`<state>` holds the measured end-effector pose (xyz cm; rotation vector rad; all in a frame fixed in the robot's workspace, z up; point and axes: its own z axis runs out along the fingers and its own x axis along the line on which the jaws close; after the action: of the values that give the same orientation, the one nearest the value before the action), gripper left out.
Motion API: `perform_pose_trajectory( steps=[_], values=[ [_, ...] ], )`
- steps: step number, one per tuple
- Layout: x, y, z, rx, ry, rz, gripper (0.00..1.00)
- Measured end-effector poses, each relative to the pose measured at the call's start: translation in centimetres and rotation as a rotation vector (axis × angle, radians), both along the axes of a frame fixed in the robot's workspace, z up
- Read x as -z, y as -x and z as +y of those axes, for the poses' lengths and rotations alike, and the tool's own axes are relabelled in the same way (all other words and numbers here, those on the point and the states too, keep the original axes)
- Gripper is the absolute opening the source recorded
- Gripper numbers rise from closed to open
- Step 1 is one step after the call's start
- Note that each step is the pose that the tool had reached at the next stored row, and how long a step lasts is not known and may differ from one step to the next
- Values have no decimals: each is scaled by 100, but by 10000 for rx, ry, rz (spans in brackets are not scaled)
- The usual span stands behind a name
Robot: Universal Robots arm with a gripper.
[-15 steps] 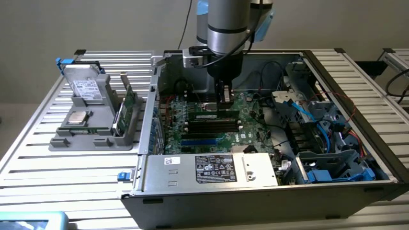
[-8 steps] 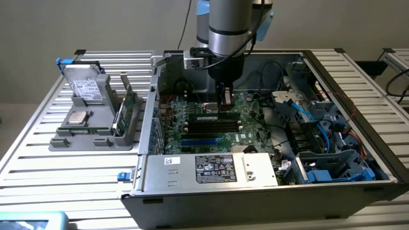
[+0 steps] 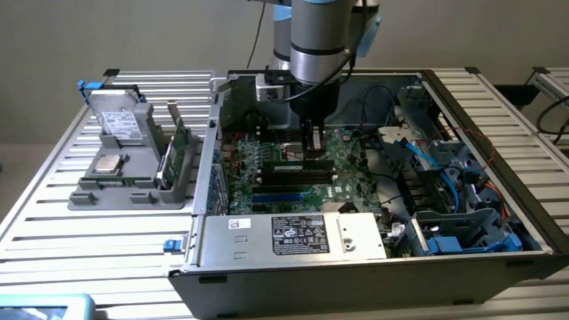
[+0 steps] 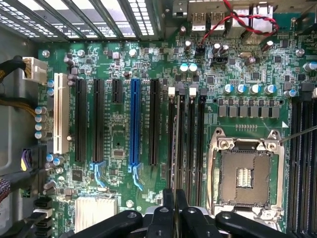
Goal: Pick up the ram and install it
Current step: 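Insert the ram into the slot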
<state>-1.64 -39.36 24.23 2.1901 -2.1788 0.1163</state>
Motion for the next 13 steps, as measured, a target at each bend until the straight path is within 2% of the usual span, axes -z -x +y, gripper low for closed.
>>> perform_pose_trajectory(
  steps=[7,11,13],
  values=[
    [20,0,-19,0,35,-1,13],
    [38,0,-19,0,69,-1,13],
    [50,0,-19,0,105,-1,13]
  ],
)
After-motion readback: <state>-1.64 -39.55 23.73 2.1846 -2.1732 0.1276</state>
